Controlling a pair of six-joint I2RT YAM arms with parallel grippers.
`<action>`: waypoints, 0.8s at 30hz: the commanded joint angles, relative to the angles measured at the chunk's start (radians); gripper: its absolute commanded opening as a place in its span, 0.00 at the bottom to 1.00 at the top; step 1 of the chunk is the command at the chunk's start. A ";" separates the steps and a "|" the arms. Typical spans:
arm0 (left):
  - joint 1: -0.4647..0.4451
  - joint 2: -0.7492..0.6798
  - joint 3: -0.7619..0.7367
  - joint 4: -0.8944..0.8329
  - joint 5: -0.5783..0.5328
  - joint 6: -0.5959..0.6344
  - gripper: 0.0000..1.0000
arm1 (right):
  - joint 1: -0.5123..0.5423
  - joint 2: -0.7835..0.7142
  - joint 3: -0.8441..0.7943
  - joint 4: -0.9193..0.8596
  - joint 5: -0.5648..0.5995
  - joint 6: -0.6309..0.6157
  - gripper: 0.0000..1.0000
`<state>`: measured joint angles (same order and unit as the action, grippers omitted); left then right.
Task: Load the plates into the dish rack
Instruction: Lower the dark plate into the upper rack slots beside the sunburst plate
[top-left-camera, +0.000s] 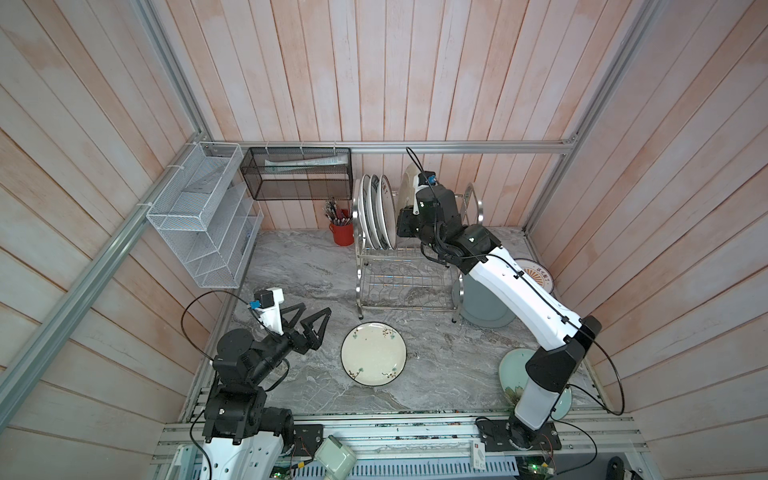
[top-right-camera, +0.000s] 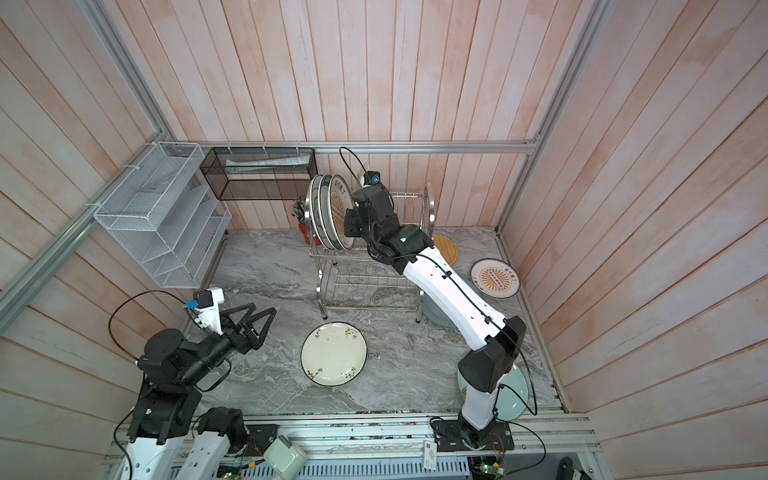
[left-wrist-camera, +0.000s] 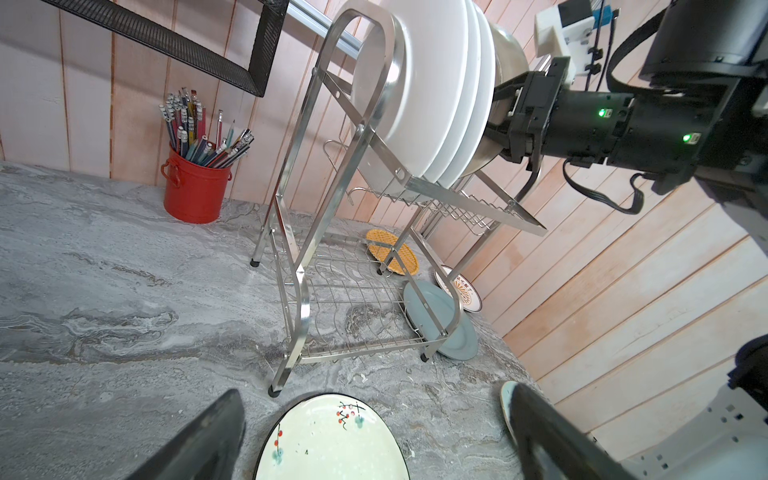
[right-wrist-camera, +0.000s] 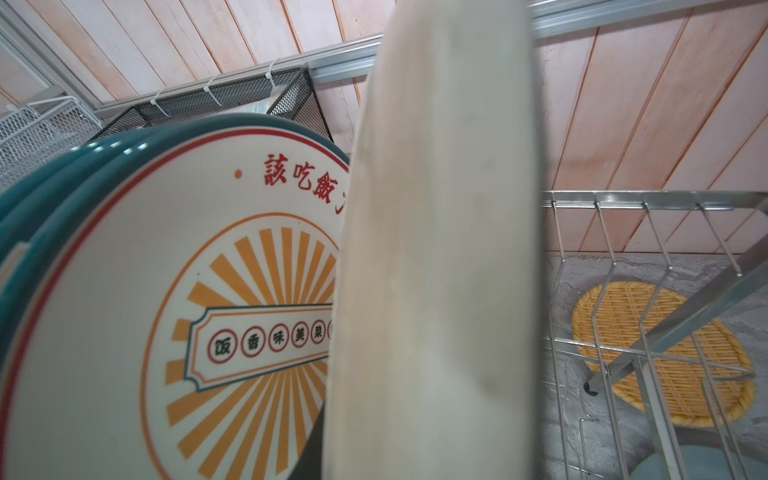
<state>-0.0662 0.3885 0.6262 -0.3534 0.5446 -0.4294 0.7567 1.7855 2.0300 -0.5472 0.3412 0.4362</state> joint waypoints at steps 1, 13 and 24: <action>-0.001 -0.013 -0.013 -0.001 0.009 0.020 1.00 | -0.006 0.000 0.043 0.078 0.048 -0.030 0.00; -0.001 -0.016 -0.012 -0.001 0.009 0.021 1.00 | -0.010 0.019 -0.004 0.073 0.046 -0.031 0.00; -0.001 -0.019 -0.013 -0.001 0.009 0.021 1.00 | -0.006 0.024 -0.037 0.048 0.112 -0.040 0.00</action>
<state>-0.0662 0.3840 0.6262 -0.3538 0.5449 -0.4294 0.7528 1.8225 1.9972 -0.5457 0.3790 0.4171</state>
